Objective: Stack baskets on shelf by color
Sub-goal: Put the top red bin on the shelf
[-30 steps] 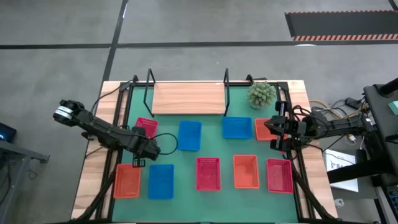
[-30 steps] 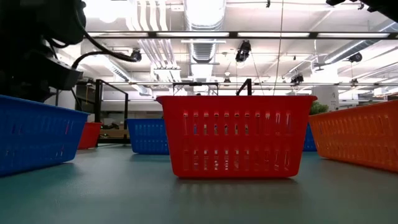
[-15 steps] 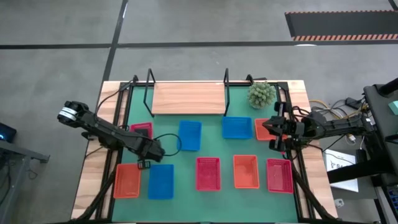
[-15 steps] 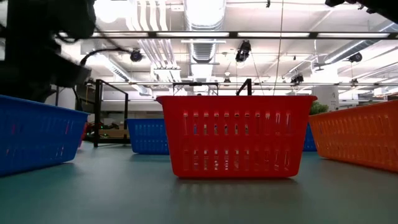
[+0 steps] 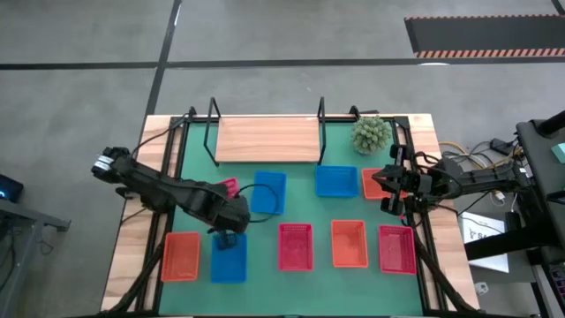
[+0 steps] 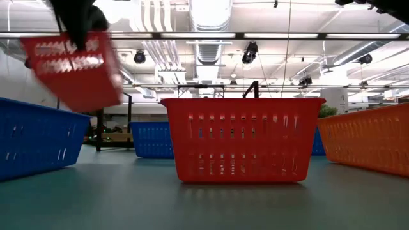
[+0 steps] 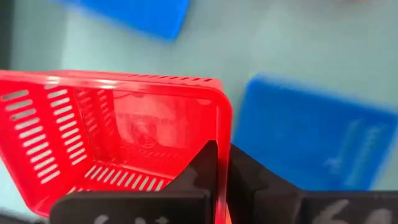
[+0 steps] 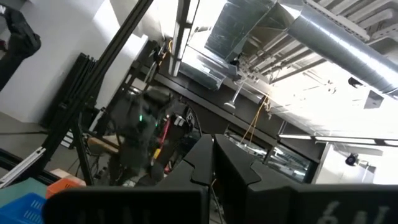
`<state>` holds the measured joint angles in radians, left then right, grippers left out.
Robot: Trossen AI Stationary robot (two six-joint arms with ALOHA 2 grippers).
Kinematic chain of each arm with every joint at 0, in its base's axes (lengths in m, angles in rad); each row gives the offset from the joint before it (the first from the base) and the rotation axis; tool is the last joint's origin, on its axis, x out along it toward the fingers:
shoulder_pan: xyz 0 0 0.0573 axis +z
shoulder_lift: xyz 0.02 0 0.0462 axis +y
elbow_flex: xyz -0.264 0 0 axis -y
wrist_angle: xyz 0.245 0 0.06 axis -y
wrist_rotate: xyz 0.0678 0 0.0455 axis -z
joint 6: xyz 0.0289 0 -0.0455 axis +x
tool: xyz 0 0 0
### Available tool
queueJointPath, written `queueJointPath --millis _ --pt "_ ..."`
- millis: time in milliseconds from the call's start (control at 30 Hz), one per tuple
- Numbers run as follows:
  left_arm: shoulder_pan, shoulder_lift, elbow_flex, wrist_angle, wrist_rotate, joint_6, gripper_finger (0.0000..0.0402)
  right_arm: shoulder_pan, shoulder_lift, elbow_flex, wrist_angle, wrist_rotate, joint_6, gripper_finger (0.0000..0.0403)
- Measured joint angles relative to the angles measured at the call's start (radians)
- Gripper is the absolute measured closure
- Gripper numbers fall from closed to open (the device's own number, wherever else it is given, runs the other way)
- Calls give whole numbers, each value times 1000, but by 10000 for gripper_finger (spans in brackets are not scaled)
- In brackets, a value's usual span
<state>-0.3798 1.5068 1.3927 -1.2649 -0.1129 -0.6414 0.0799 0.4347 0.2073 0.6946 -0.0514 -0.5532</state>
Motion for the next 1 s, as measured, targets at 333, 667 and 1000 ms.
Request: queueJointPath --millis 333,667,1000 --pt "61 201 409 -60 -251 468 401 0 0 0 0 0 -8 394" --pt "348 212 298 -70 -361 587 402 0 0 0 -5 0 -8 394" --pt "628 212 107 60 -313 734 402 0 0 0 -18 0 -5 394"
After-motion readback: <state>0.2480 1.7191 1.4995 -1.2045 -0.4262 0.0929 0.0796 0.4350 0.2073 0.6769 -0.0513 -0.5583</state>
